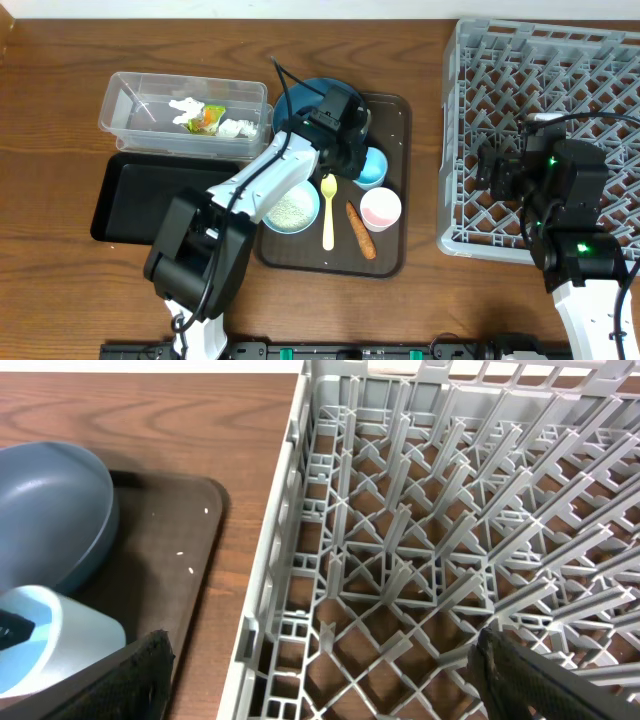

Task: Sort waste into correct bins and load items into the dishwasher rack
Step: 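Reach left gripper to light-blue cup and lift it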

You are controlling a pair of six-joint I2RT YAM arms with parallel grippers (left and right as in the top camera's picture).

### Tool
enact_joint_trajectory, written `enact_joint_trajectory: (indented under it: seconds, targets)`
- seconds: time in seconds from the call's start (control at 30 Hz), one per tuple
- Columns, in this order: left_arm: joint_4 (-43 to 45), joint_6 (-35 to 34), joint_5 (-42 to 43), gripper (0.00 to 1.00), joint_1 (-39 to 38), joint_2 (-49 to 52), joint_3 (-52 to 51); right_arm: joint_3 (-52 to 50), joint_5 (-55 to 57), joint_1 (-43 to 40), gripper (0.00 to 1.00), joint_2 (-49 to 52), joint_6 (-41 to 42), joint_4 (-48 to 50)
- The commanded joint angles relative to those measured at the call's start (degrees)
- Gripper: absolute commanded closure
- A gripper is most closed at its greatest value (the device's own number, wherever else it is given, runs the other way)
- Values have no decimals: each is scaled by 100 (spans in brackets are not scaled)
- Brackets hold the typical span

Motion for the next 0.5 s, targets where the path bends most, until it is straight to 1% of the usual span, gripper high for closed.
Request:
enact_joint_trajectory:
  seconds: [0.0,0.07,0.27,0.4,0.47]
  targets:
    - [188,17,52,90,-17,2,2,129,-44,50,6,15,-44,-26]
    - [284,17,52,94,-11,-7,26,129,-42,50,6,15,-46,-26]
    - [164,-103,57,94,70,-258,85,129,-39,50,5,15,-48,-37]
    - [225,-356,76,94,343,-693,85,129,-37,9,5,39,-48,28]
    - [354,-579,240,94,588,-925,85,129,-44,-44,6,114,-42,83]
